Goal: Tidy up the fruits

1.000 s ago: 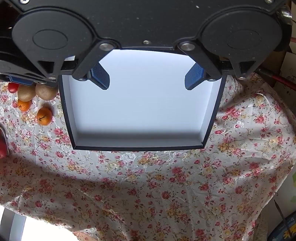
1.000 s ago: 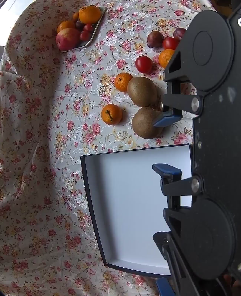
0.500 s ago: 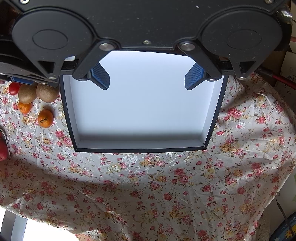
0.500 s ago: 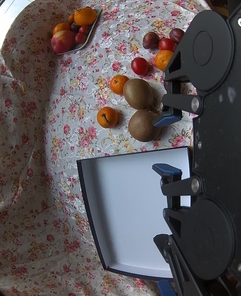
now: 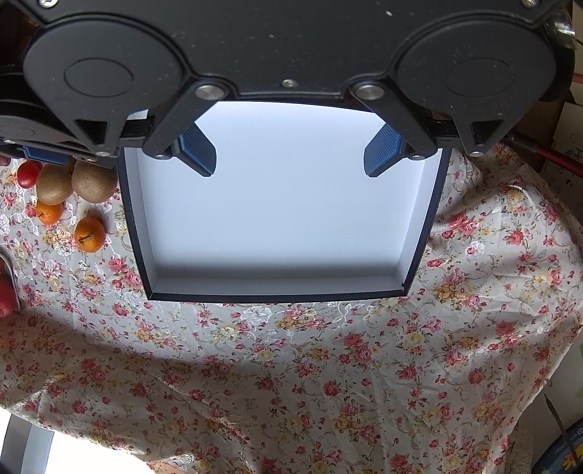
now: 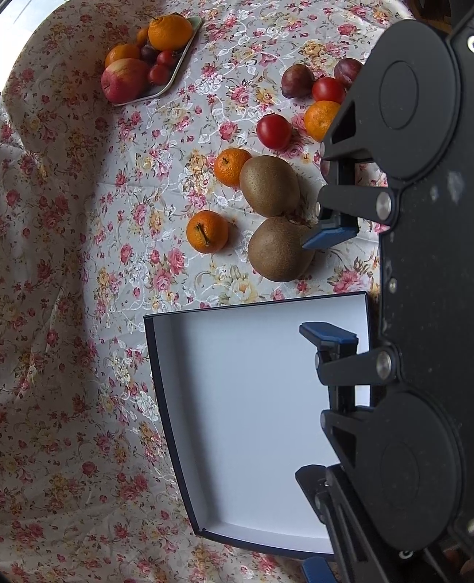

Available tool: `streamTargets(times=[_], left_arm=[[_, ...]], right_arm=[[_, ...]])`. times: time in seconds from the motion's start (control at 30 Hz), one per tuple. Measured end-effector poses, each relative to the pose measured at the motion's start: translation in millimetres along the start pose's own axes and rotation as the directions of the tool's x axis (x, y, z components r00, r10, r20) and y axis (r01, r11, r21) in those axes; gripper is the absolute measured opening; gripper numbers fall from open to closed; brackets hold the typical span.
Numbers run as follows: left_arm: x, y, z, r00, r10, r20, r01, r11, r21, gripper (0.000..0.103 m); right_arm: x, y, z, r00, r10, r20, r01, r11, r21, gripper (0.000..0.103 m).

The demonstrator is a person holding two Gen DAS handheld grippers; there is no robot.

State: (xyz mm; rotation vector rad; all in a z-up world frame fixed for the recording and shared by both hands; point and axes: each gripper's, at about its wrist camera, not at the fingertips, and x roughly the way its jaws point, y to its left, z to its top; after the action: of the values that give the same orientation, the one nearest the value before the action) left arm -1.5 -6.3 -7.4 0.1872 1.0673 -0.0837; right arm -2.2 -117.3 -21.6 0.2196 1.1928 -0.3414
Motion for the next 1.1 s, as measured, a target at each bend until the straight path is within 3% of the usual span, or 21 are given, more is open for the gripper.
streamTargets(times=[0.7,1.1], left_arm=[[3.8,-2.6,-1.1,1.000,0.014,-0.023,-0.014,1.000,-0.003,0.089],[1.9,-4.7,-0.1,1.000,0.007,-0.017,-0.007,1.000,-0.002,0.089]], right_arm=[[10.2,-1.3,0.2,0.999,0.002,-0.048,-0.001,1.000,0.018,0.047],[6.7,-0.8,-1.2,1.000,-0.015,-0.013,0.015,1.000,0.006,0.047]])
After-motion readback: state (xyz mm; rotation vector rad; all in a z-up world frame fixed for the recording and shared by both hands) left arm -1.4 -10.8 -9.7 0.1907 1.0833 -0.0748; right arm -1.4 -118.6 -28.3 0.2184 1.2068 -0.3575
